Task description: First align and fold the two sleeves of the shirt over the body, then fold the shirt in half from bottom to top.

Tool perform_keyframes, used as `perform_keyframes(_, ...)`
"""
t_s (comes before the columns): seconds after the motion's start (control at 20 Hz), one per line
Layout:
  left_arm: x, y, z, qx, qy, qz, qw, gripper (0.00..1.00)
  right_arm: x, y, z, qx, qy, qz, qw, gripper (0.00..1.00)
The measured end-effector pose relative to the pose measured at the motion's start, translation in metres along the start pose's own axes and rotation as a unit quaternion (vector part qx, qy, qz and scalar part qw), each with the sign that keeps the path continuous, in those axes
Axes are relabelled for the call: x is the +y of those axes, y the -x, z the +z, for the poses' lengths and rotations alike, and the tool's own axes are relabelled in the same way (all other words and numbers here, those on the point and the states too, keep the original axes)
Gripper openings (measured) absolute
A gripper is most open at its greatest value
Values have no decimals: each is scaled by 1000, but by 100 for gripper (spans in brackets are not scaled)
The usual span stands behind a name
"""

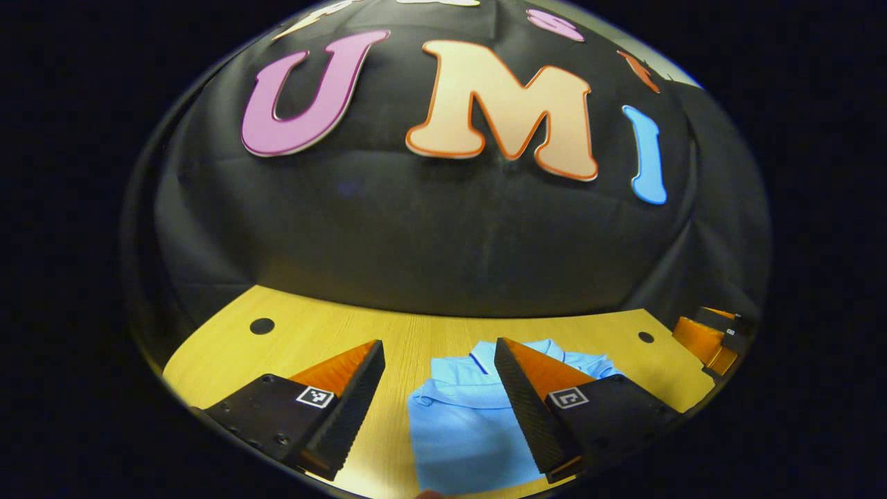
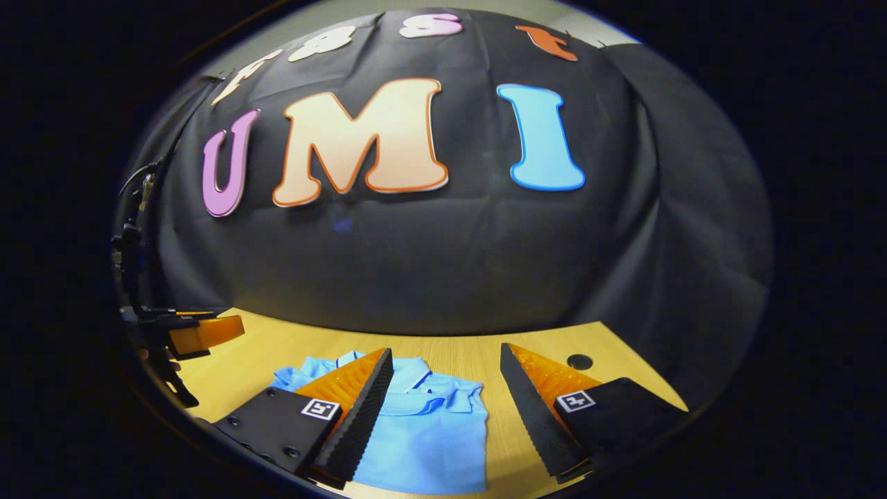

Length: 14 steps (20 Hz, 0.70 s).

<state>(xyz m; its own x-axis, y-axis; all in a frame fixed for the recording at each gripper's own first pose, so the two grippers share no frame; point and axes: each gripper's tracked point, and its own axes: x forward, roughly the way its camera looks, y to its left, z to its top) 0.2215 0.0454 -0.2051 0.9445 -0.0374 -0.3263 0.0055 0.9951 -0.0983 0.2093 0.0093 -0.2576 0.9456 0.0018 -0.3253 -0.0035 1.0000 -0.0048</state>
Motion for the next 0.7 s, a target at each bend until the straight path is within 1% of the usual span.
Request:
perform_keyframes(0.25, -18, 78, 41, -57, -12, 1, 998, 95, 8, 76, 40, -40, 2, 18, 999, 97)
perform_keyframes(0.4, -28, 120, 54, -81, -25, 2, 996, 95, 9, 116, 57, -61, -1, 25, 998, 97)
perform_keyframes(0.45, -31, 133, 57, -85, -29, 2, 996, 95, 0, 127, 63, -65, -3, 28, 998, 94)
perform_keyframes(0.5, -33, 144, 58, -90, -34, 2, 995, 95, 0, 139, 66, -68, -5, 29, 997, 94)
perform_keyframes(0.55, -34, 156, 58, -91, -37, 3, 995, 95, -3, 152, 67, -72, -7, 29, 997, 97)
perform_keyframes(0.6, -36, 166, 59, -94, -38, 3, 995, 95, -3, 160, 68, -76, -10, 29, 997, 94)
perform_keyframes(0.65, -37, 181, 62, -99, -38, 6, 994, 95, -2, 167, 69, -77, -12, 30, 997, 97)
perform_keyframes(0.7, -38, 189, 62, -102, -37, 6, 994, 95, -1, 174, 69, -77, -15, 33, 996, 97)
